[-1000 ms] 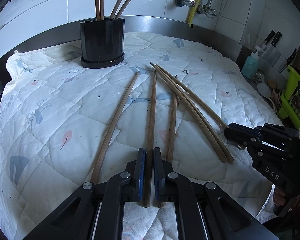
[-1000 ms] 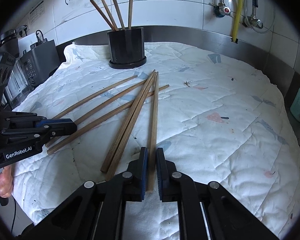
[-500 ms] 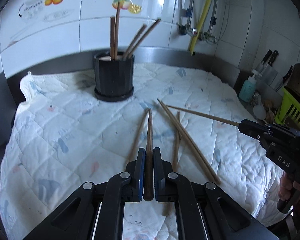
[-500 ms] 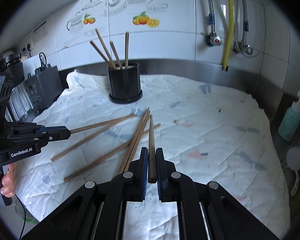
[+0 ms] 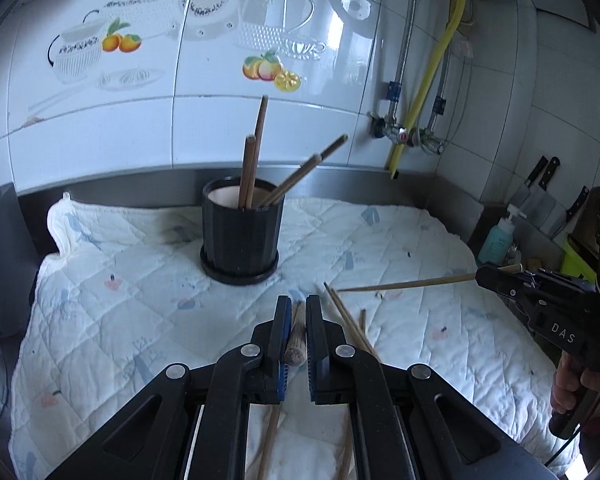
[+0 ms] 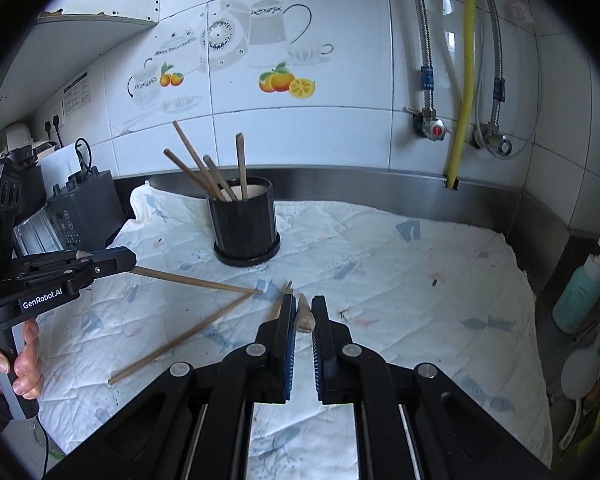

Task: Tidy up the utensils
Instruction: 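Lift the chopstick upright with the left tool and carry it over the cup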

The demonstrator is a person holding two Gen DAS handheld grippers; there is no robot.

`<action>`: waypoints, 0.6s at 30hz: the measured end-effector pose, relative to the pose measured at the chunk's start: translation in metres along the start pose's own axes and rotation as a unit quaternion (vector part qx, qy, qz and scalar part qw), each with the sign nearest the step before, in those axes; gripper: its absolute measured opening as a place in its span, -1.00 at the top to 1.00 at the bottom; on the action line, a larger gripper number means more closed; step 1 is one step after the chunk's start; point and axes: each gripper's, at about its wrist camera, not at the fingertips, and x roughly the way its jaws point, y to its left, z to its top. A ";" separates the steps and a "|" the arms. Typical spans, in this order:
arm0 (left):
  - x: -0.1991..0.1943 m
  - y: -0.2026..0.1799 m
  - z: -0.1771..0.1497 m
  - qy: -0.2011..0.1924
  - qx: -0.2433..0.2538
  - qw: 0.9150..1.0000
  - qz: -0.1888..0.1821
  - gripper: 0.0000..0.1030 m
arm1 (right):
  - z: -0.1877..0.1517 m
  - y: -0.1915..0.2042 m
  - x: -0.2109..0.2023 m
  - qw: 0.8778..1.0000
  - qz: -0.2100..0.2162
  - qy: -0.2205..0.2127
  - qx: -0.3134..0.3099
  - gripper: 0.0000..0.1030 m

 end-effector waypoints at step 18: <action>-0.036 0.028 0.089 -0.059 0.026 0.997 0.032 0.89 | 0.087 -0.003 -0.002 0.999 0.017 -0.022 -0.035 0.81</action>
